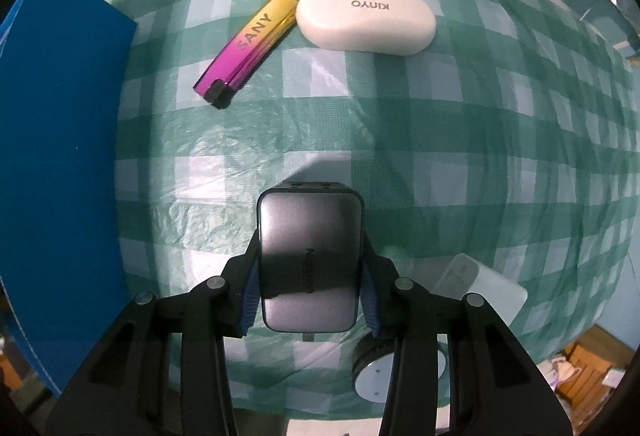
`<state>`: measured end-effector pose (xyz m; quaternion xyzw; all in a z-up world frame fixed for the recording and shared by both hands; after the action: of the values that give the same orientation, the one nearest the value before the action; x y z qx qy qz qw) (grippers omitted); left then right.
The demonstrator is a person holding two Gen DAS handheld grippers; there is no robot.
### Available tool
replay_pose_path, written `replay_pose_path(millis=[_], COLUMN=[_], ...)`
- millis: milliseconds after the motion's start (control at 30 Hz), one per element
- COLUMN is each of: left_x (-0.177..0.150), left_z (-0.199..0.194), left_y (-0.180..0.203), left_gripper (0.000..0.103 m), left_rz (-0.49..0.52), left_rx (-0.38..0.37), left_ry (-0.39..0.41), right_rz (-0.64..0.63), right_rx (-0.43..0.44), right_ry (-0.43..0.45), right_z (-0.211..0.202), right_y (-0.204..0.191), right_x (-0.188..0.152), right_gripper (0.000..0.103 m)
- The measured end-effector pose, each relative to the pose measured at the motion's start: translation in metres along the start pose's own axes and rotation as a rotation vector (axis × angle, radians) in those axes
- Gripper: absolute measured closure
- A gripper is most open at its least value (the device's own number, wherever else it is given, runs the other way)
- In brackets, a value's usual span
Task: Organize rigid objects
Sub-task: 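Carry the grey charger into the box beside the octagonal box, release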
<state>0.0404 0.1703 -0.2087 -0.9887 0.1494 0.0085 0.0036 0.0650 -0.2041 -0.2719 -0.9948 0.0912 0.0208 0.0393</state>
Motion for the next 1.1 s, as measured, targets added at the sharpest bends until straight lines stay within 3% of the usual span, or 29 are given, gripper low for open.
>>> replay_pose_path(millis=[667, 1100], left_x=[0.003, 0.003], left_z=[-0.003, -0.005], left_y=[-0.003, -0.003], left_gripper=[0.095, 0.095], left_rz=[-0.006, -0.008], left_rx=[-0.008, -0.011], left_ry=[0.006, 0.012], right_rz=[-0.094, -0.23], right_rx=[0.048, 0.081], right_ry=[0.065, 0.1], right_z=[-0.078, -0.113], right_y=[-0.046, -0.084], right_x=[0.008, 0.026], right_gripper=[0.062, 0.062])
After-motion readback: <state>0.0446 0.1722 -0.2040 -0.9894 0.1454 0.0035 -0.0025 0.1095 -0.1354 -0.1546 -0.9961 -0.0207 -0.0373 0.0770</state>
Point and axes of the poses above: each gripper's, at about its wrist camera, not at the fingertips, and z roughly the way its jaws point, y to its right, x to its top, the point moved 1 cm from there along z, roughly the way its jaws point, and after that the axes turned 3 degrees about z, right-handed, at the moved point
